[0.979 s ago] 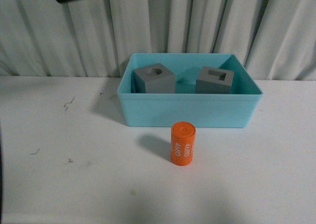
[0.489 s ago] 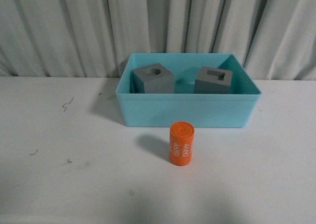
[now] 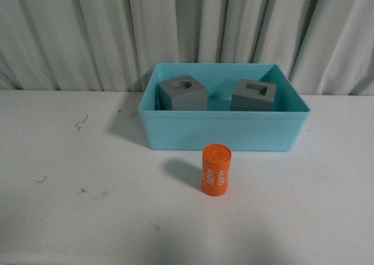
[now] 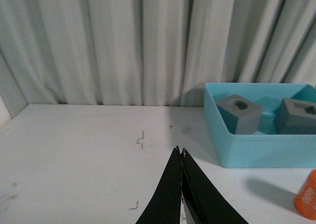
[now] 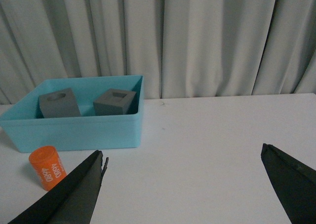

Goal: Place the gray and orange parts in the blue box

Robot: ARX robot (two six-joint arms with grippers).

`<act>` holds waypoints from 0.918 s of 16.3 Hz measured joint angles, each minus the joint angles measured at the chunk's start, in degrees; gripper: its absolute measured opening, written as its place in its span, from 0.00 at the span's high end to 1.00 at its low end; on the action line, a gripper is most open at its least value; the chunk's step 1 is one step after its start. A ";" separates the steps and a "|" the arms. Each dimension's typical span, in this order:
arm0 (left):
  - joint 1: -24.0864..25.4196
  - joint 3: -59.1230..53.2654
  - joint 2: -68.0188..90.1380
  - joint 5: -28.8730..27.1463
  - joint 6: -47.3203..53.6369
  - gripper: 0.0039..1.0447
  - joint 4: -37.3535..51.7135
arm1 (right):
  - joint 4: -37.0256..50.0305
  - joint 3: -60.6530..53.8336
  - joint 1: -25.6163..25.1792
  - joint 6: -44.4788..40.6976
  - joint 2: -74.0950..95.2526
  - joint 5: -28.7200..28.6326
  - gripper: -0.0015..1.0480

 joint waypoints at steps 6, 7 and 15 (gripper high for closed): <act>0.15 -3.23 -9.05 0.33 0.00 0.99 -5.99 | -0.02 0.00 0.00 0.02 0.00 0.00 0.06; 0.15 -3.56 -10.73 0.33 0.00 0.99 -7.21 | -0.02 0.00 0.00 0.02 0.00 0.00 0.06; 0.15 -5.84 -23.63 0.33 0.00 0.99 -17.20 | -0.02 0.00 0.00 0.02 0.00 0.00 0.06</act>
